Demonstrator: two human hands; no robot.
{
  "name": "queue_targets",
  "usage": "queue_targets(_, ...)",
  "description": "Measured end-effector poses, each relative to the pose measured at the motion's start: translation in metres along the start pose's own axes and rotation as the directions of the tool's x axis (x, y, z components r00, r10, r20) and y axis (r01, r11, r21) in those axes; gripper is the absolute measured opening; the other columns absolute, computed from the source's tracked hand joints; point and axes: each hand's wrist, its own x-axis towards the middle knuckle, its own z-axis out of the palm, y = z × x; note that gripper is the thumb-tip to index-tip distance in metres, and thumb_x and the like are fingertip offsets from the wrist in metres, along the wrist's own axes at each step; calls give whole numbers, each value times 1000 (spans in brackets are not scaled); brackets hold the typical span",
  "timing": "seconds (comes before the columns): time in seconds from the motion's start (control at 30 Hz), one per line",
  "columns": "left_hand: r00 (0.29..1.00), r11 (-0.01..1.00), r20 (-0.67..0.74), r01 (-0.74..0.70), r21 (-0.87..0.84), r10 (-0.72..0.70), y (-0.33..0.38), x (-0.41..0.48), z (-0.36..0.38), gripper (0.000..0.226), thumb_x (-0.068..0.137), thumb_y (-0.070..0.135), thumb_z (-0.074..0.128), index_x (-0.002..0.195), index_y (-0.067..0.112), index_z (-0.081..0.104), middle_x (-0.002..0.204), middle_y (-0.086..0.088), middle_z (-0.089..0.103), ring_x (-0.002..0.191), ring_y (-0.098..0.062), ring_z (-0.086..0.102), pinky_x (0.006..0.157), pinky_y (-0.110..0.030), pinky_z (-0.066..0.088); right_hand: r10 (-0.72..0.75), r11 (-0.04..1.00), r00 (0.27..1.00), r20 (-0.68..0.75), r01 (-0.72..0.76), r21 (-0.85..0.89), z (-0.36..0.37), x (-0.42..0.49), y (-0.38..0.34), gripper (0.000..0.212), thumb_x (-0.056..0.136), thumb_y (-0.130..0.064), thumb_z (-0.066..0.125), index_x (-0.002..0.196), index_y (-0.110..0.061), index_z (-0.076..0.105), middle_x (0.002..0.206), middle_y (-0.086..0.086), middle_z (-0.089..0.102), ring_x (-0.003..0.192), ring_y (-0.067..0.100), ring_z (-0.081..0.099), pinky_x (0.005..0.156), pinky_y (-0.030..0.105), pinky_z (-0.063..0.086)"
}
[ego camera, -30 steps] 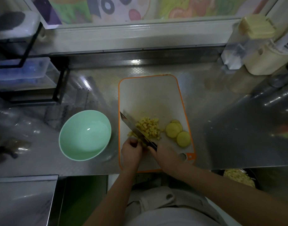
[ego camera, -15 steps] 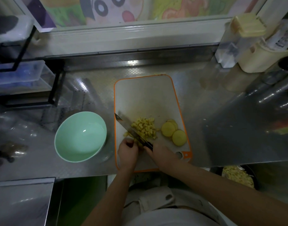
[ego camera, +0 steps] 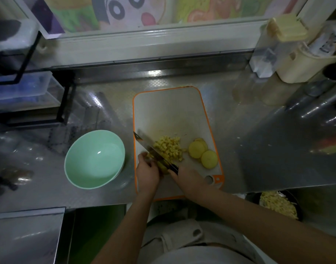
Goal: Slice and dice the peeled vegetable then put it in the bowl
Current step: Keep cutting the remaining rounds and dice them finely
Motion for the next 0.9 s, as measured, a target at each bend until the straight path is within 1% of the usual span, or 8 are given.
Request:
queue_targets(0.13, 1000, 1000, 11, 9, 25, -9, 1, 0, 1, 20, 92, 12, 38, 110, 18, 43, 95, -15, 65, 76, -33, 63, 69, -45, 53, -30, 993, 1000, 8, 31, -110, -6, -1, -6, 46, 101, -37, 32, 121, 0, 51, 72, 0, 42, 99, 32, 58, 74, 34, 39)
queue_targets(0.27, 1000, 999, 11, 8, 38, -8, 0, -1, 1, 28, 92, 12, 38, 119, 15, 43, 101, -15, 64, 81, -32, 62, 69, -42, 51, 43, 999, 999, 34, -43, 10, -11, -7, -17, 51, 101, -6, 31, 150, -14, 18, 130, 19, 42, 111, 32, 51, 73, 36, 42)
queue_targets(0.37, 1000, 999, 19, 7, 32, -8, 0, -3, 0, 26, 91, 13, 40, 118, 16, 43, 98, -13, 64, 79, -31, 62, 69, -42, 53, 118, 993, 993, 20, -118, 20, -11, -7, -17, 46, 102, -11, 32, 147, -10, 24, 113, 19, 48, 94, 26, 54, 76, 36, 44)
queue_targets(0.47, 1000, 1000, 17, 11, 12, -11, -1, -3, 2, 21, 91, 13, 40, 111, 19, 43, 97, -11, 63, 75, -29, 63, 68, -44, 55, 93, 995, 995, 39, -92, -29, -8, -7, -14, 51, 102, -5, 29, 150, -14, 16, 121, 20, 46, 103, 28, 54, 73, 32, 41)
queue_targets(0.53, 1000, 999, -1, 29, 14, -29, 1, -5, 2, 18, 93, 10, 40, 109, 14, 46, 96, -10, 62, 72, -22, 59, 62, -35, 51, 116, 991, 993, 27, -118, 56, -8, -3, -10, 42, 103, -17, 30, 145, -11, 31, 109, 18, 51, 93, 25, 56, 71, 32, 38)
queue_targets(0.67, 1000, 1000, -20, 23, 2, -23, 1, -8, 4, 17, 91, 10, 45, 108, 11, 47, 100, -13, 62, 86, -29, 59, 70, -31, 44, 144, 979, 989, 32, -147, 142, -7, 2, -5, 44, 104, -15, 25, 147, -12, 27, 125, 22, 47, 107, 33, 53, 71, 34, 38)
queue_targets(0.8, 1000, 999, -22, 20, -37, -21, 1, -14, 6, 17, 92, 12, 48, 108, 10, 45, 92, -7, 57, 80, -25, 56, 65, -30, 38, 116, 971, 993, 22, -118, 206, -15, 0, -1, 46, 101, -36, 34, 120, 0, 53, 71, 0, 43, 76, 22, 48, 74, 33, 37)
queue_targets(0.9, 1000, 1000, -7, 20, -5, -20, 0, -19, 6, 16, 91, 17, 53, 104, 10, 49, 90, -3, 55, 80, -19, 52, 66, -28, 35, 91, 966, 996, 9, -91, 242, -20, -3, -3, 41, 102, -38, 33, 99, -4, 57, 69, 4, 45, 75, 25, 50, 67, 29, 37)
